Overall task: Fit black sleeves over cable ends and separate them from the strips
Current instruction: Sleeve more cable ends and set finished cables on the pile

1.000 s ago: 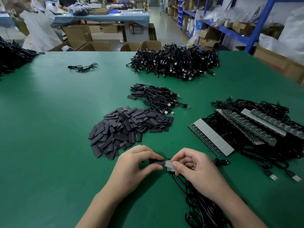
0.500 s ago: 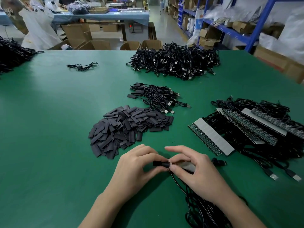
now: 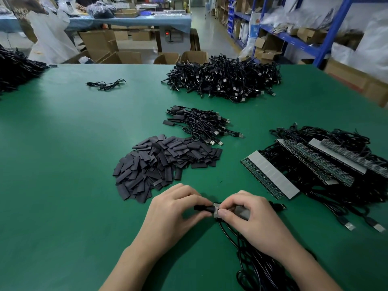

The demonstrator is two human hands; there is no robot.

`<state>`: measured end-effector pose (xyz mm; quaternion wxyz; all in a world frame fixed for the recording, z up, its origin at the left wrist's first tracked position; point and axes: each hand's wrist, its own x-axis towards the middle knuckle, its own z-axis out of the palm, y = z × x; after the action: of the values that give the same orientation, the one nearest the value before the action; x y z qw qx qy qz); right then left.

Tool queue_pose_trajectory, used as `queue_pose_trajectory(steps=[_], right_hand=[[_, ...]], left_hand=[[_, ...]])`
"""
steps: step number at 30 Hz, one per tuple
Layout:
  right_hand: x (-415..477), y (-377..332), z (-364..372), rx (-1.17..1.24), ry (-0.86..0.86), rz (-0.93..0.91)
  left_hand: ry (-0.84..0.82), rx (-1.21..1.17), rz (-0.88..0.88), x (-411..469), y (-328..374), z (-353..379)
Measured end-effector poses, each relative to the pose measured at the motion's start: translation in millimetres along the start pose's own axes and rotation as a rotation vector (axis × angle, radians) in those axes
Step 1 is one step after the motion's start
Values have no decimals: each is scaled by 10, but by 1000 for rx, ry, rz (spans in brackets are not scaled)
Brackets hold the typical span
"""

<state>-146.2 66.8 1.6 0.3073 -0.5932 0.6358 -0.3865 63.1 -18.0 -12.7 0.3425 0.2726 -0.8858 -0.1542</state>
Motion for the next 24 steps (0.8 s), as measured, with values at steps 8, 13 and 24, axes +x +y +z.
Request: queue_pose_trajectory(steps=[8,13,24], right_hand=[[-17,-14,32,10,2,19],[4,-10,2,49,53,51],[-2,-40,10,94,114,35]], left_hand=[[40,4,40,0,26,25],[230,-90,-153,0,31,26],[289,-76,-133,2,71,81]])
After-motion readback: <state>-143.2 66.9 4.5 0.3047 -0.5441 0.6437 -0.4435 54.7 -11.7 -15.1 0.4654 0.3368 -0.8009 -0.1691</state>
